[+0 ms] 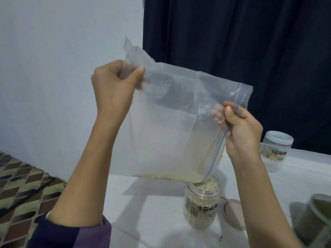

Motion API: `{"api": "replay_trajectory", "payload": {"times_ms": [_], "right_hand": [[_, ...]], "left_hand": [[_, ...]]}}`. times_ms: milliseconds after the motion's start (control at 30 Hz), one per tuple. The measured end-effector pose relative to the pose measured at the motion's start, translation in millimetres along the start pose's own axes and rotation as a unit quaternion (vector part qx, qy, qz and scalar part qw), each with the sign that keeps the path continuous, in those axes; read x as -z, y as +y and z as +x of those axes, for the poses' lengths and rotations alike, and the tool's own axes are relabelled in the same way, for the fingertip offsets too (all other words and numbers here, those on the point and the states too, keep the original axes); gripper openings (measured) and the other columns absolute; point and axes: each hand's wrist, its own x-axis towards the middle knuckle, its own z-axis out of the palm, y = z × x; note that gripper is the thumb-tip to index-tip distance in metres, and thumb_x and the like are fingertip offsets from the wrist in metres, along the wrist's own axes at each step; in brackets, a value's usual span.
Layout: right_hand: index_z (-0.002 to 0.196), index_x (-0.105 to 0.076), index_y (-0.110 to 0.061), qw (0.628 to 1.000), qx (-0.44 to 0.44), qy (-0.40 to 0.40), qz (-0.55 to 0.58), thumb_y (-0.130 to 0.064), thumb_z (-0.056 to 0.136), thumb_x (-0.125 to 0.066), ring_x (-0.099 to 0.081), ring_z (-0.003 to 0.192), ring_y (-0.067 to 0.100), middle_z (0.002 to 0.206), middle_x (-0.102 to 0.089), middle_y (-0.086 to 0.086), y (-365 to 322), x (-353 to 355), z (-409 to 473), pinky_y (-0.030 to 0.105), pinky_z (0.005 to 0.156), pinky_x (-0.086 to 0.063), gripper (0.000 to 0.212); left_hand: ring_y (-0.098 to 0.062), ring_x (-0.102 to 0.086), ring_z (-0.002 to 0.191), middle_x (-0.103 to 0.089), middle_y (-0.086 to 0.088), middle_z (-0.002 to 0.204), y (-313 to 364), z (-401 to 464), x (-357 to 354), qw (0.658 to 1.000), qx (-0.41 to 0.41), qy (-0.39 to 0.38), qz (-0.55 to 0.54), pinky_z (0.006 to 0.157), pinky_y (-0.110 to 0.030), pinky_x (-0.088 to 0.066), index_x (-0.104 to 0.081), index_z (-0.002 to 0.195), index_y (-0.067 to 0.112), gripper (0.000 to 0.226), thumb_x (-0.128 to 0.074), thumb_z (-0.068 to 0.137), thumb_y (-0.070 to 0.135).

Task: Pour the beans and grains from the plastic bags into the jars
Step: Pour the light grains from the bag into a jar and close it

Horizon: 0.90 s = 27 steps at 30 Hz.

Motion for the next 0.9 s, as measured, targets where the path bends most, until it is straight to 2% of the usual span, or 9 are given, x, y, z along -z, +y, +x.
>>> {"api": "replay_trajectory", "payload": {"times_ms": [133, 267, 400, 500, 667, 767, 833, 900], "right_hand": [[0.093, -0.067, -0.006, 0.999, -0.007, -0.030, -0.014, 0.000, 0.094, -0.055, -0.067, 0.067, 0.009, 0.073, -0.072, -0.001, 2, -1, -4, 0.018, 0.066, -0.054, 0.014], [0.093, -0.067, -0.006, 1.000, 0.001, 0.012, -0.002, 0.000, 0.094, -0.054, -0.067, 0.066, 0.010, 0.076, -0.072, 0.002, 2, 0, -2, 0.020, 0.067, -0.053, 0.014], [0.093, -0.068, -0.006, 0.999, -0.006, -0.032, -0.025, 0.000, 0.094, -0.055, -0.066, 0.065, 0.008, 0.073, -0.070, 0.000, 5, -5, -11, 0.018, 0.066, -0.054, 0.014], [0.098, -0.067, -0.003, 1.000, 0.006, 0.003, -0.009, 0.001, 0.094, -0.054, -0.066, 0.064, 0.009, 0.076, -0.070, 0.002, 2, -5, -5, 0.020, 0.067, -0.053, 0.014], [0.094, -0.067, -0.004, 1.000, -0.006, -0.023, -0.001, 0.002, 0.094, -0.054, -0.065, 0.063, 0.009, 0.072, -0.070, 0.000, 5, -6, -7, 0.019, 0.065, -0.053, 0.014], [0.089, -0.065, -0.004, 0.999, -0.013, 0.026, 0.040, 0.003, 0.094, -0.053, -0.066, 0.063, 0.014, 0.074, -0.070, 0.006, 1, 2, 3, 0.021, 0.063, -0.052, 0.015], [0.088, -0.065, -0.004, 0.998, -0.016, 0.030, 0.053, 0.003, 0.093, -0.053, -0.068, 0.065, 0.016, 0.075, -0.070, 0.008, 2, 8, 7, 0.021, 0.063, -0.053, 0.015], [0.089, -0.065, -0.003, 0.998, -0.021, 0.027, 0.056, 0.004, 0.093, -0.053, -0.069, 0.068, 0.017, 0.074, -0.071, 0.007, 4, 12, 9, 0.020, 0.064, -0.053, 0.014]], "left_hand": [[-0.033, -0.066, 0.074, -0.071, -0.008, 0.071, 1, 0, 0, 1.000, 0.000, 0.011, 0.006, 0.074, -0.044, -0.054, -0.066, 0.067, 0.007, 0.023, -0.070, 0.079, 0.026], [-0.024, -0.068, 0.071, -0.071, -0.001, 0.071, 1, 0, 1, 1.000, 0.001, -0.005, 0.003, 0.074, -0.037, -0.056, -0.068, 0.068, 0.012, 0.017, -0.070, 0.080, 0.023], [-0.020, -0.069, 0.066, -0.071, -0.002, 0.070, -1, 0, 3, 1.000, 0.008, 0.011, -0.013, 0.076, -0.037, -0.057, -0.067, 0.069, 0.009, 0.018, -0.070, 0.080, 0.023], [-0.015, -0.068, 0.063, -0.071, 0.003, 0.070, 1, -2, 1, 1.000, 0.004, -0.003, -0.007, 0.074, -0.030, -0.056, -0.067, 0.071, 0.009, 0.017, -0.070, 0.082, 0.021], [-0.022, -0.069, 0.065, -0.071, -0.003, 0.072, 2, -1, 1, 0.999, -0.007, -0.018, -0.033, 0.069, -0.039, -0.057, -0.067, 0.073, 0.011, 0.018, -0.066, 0.087, 0.023], [-0.031, -0.067, 0.071, -0.070, -0.015, 0.079, -4, -3, 2, 0.998, -0.015, -0.050, -0.039, 0.065, -0.030, -0.052, -0.066, 0.081, 0.004, 0.030, -0.061, 0.091, 0.032], [-0.034, -0.066, 0.078, -0.070, -0.018, 0.086, -12, -4, 5, 0.997, -0.008, -0.070, -0.034, 0.064, -0.023, -0.048, -0.065, 0.084, 0.008, 0.031, -0.059, 0.091, 0.037], [-0.037, -0.065, 0.084, -0.069, -0.020, 0.092, -22, -7, 7, 0.994, 0.015, -0.106, -0.039, 0.068, -0.025, -0.049, -0.064, 0.088, 0.010, 0.032, -0.061, 0.090, 0.041]]}}
